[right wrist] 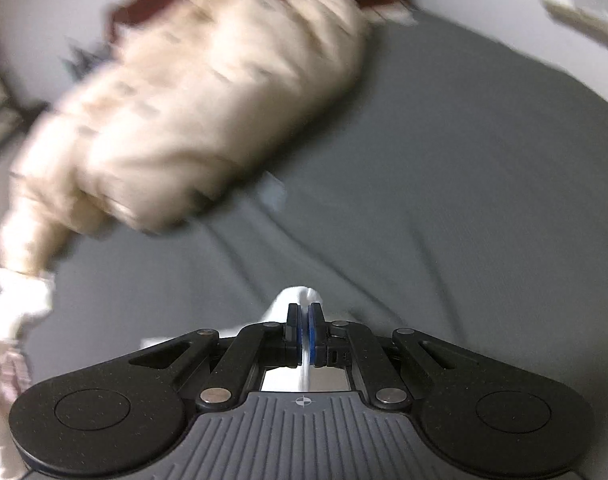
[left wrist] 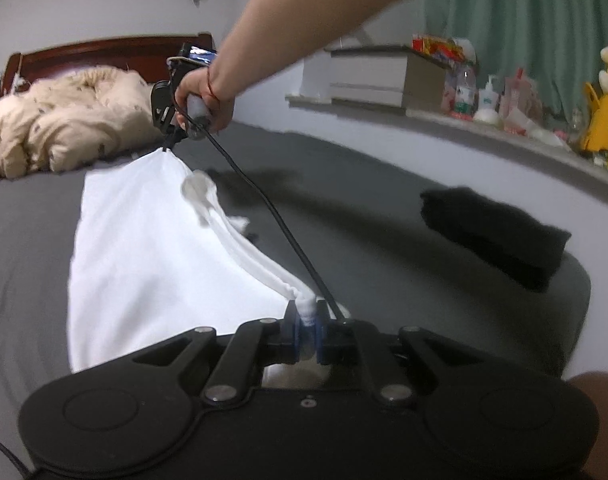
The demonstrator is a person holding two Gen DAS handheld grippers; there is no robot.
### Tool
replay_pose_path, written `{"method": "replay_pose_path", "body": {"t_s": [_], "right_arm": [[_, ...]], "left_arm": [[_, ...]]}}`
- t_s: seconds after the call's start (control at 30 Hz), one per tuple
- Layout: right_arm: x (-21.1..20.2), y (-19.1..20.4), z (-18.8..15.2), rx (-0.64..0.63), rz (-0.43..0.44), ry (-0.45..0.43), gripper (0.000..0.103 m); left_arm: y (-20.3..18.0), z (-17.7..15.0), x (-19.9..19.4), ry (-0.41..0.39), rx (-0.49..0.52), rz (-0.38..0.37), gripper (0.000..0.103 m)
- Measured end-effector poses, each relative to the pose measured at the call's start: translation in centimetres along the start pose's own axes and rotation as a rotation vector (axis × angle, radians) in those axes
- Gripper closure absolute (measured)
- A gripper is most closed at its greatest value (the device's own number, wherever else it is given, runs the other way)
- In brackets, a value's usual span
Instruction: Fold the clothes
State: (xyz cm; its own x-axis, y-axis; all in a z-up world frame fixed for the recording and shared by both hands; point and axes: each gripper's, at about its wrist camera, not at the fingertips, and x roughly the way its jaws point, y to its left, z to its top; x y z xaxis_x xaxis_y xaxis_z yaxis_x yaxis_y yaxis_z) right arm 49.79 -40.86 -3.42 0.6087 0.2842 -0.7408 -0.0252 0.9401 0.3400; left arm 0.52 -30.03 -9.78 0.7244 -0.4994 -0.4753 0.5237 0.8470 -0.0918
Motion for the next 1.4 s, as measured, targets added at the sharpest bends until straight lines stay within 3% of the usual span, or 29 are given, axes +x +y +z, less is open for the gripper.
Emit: {"method": "replay_pose_path", "body": {"t_s": [0.07, 0.33, 0.57, 0.93, 0.97, 1.03, 1.07, 1.13, 1.23, 1.33, 1.4], "right_arm": [[0.7, -0.6, -0.4, 0.012, -0.046, 0.030, 0.101], [-1.4, 0.1, 0.3, -0.012, 0.082, -0.061, 0.101], [0.9, -0.9, -1.1, 0.018, -0.036, 0.033, 0.100], [0.0, -2.0, -1.1, 0.072, -0.015, 0.053, 0.099], [-0.6, -2.4, -0.9, 0.079, -0.003, 0.051, 0.097], [-2.0, -3.4, -0.9, 0.095, 0.026, 0.040, 0.075], [-2.8, -3.8, -0.9, 0.105, 0.042, 0.032, 0.052], [-5.0, -4.9, -1.4, 0.131, 0.092, 0.006, 0.038], [-8.6, -5.5, -3.6, 0.070, 0.197, 0.053, 0.038], [-13.6, -5.2, -7.9, -0.085, 0.236, 0.102, 0.038], [-17.2, -4.9, -11.3, -0.196, 0.242, 0.091, 0.038]], "left_arm": [[-0.2, -0.1, 0.3, 0.016, -0.001, 0.000, 0.096], [-0.7, 0.3, 0.0, -0.017, 0.030, 0.036, 0.096], [-1.0, -0.5, 1.0, 0.036, 0.050, 0.053, 0.096], [-1.1, -0.3, 1.1, 0.057, 0.054, 0.061, 0.096], [-1.1, -0.3, 1.1, 0.057, 0.058, 0.062, 0.096], [-1.2, -0.4, 1.1, 0.057, 0.063, 0.064, 0.096], [-1.2, -0.4, 1.1, 0.056, 0.063, 0.064, 0.096], [-1.1, -0.3, 1.0, 0.056, 0.052, 0.060, 0.095], [-0.8, 0.0, 0.3, 0.042, 0.041, 0.053, 0.089], [-0.5, 0.3, -0.8, 0.015, 0.045, 0.043, 0.078], [-0.2, 0.5, -1.8, 0.005, 0.046, 0.035, 0.076]]}}
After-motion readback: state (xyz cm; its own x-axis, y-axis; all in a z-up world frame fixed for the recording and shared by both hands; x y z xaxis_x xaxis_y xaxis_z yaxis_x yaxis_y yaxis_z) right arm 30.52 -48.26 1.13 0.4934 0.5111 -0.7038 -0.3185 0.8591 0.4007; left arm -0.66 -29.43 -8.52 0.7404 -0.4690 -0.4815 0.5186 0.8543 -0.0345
